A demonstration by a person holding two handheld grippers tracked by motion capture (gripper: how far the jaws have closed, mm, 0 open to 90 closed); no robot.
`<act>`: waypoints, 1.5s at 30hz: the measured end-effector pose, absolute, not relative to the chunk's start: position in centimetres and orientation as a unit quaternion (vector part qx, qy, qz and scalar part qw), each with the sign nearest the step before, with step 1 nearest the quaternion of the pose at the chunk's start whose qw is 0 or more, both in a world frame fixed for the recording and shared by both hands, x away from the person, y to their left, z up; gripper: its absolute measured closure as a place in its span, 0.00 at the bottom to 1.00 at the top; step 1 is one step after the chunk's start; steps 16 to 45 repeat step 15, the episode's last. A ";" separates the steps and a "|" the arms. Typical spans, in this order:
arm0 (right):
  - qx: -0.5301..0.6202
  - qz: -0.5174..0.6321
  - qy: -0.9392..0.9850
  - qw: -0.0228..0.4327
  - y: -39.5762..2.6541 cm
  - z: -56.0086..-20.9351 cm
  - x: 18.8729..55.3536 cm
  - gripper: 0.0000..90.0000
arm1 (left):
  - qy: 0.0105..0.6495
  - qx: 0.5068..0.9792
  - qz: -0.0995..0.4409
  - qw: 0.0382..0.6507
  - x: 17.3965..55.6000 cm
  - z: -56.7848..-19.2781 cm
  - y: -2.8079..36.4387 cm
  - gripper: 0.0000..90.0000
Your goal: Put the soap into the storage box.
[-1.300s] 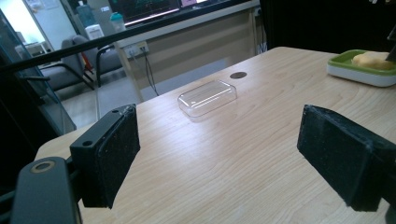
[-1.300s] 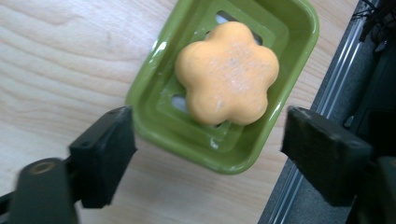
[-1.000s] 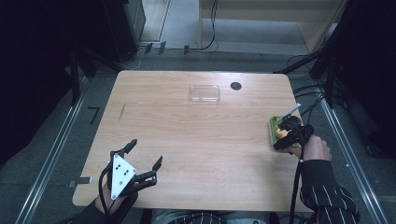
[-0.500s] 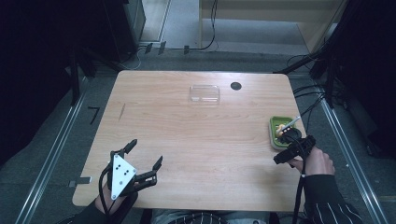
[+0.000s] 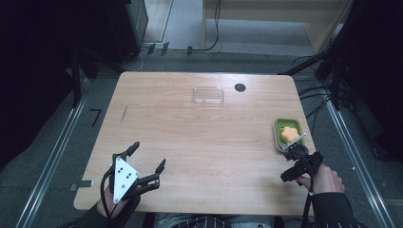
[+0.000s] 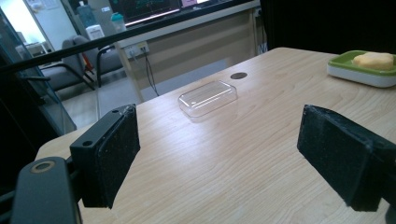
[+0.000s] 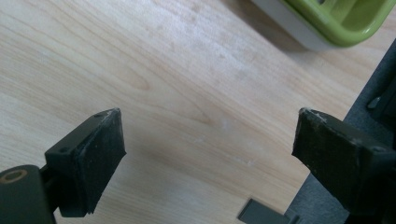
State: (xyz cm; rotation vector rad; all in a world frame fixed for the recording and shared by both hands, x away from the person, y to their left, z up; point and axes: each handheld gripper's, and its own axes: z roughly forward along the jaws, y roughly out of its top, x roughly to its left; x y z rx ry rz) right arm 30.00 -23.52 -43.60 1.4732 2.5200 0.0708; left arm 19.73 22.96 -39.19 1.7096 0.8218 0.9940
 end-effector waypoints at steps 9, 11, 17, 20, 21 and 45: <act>0.507 0.021 0.857 0.089 -24.1 -44.7 28.9 0.11 | 0.337 0.700 0.408 0.480 19.7 -39.2 23.0 0.15; 0.506 0.021 0.858 0.086 -24.1 -44.9 28.7 0.11 | 0.336 0.700 0.408 0.480 19.7 -39.2 23.0 0.15; 0.500 0.017 0.862 0.083 -24.3 -45.2 28.5 0.11 | 0.337 0.700 0.408 0.480 19.8 -39.2 22.9 0.15; 0.500 0.017 0.862 0.083 -24.3 -45.2 28.5 0.11 | 0.337 0.700 0.408 0.480 19.8 -39.2 22.9 0.15; 0.500 0.017 0.862 0.083 -24.3 -45.2 28.5 0.11 | 0.337 0.700 0.408 0.480 19.8 -39.2 22.9 0.15; 0.500 0.017 0.862 0.083 -24.3 -45.2 28.5 0.11 | 0.337 0.700 0.408 0.480 19.8 -39.2 22.9 0.15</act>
